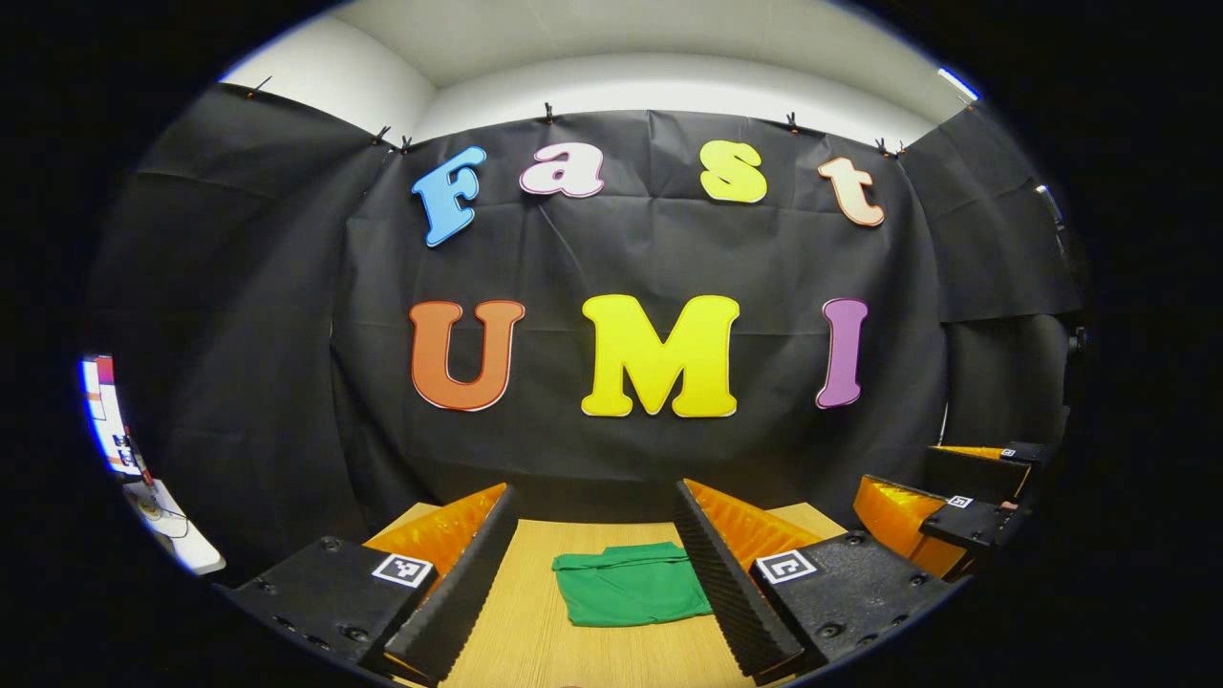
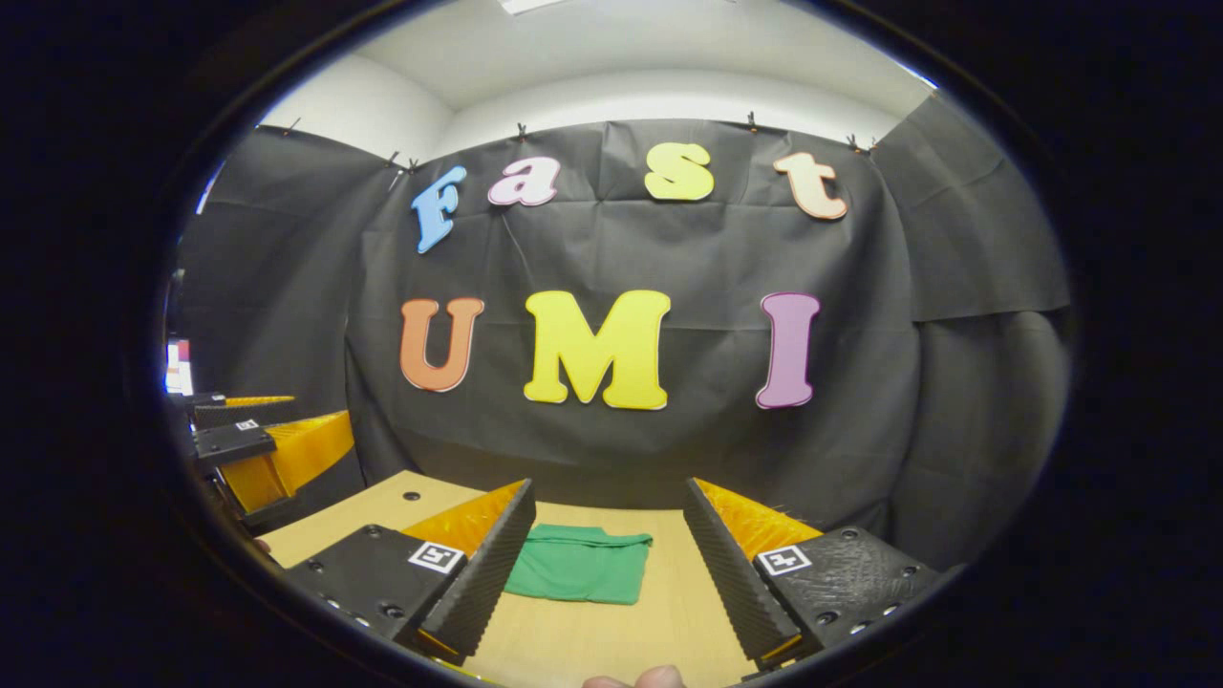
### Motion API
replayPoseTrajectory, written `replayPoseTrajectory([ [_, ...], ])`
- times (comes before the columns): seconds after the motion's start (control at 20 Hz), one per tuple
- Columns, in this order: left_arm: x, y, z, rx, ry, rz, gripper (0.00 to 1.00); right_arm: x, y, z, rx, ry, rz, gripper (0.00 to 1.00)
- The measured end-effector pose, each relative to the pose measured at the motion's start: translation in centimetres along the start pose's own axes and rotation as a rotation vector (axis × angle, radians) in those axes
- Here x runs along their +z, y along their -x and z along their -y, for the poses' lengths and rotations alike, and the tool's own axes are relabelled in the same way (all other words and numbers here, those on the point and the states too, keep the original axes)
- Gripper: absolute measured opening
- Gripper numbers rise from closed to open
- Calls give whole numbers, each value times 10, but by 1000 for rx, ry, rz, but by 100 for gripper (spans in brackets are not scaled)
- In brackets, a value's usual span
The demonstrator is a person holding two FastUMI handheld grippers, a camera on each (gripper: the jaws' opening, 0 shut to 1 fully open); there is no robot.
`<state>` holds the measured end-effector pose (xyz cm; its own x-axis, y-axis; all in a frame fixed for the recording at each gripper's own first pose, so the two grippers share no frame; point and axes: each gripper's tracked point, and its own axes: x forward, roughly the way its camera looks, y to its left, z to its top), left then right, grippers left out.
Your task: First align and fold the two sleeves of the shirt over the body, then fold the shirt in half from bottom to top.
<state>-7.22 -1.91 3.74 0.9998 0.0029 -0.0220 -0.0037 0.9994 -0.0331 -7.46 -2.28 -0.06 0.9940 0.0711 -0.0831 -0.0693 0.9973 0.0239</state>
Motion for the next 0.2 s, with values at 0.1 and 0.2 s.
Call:
replayPoseTrajectory([
  [0.1,2,-1,0,0,-2,6,100,1,-1,-1,-3,-2,3,97],
  [0.2,2,-1,0,0,0,7,100,6,-3,-3,-6,0,8,97],
])
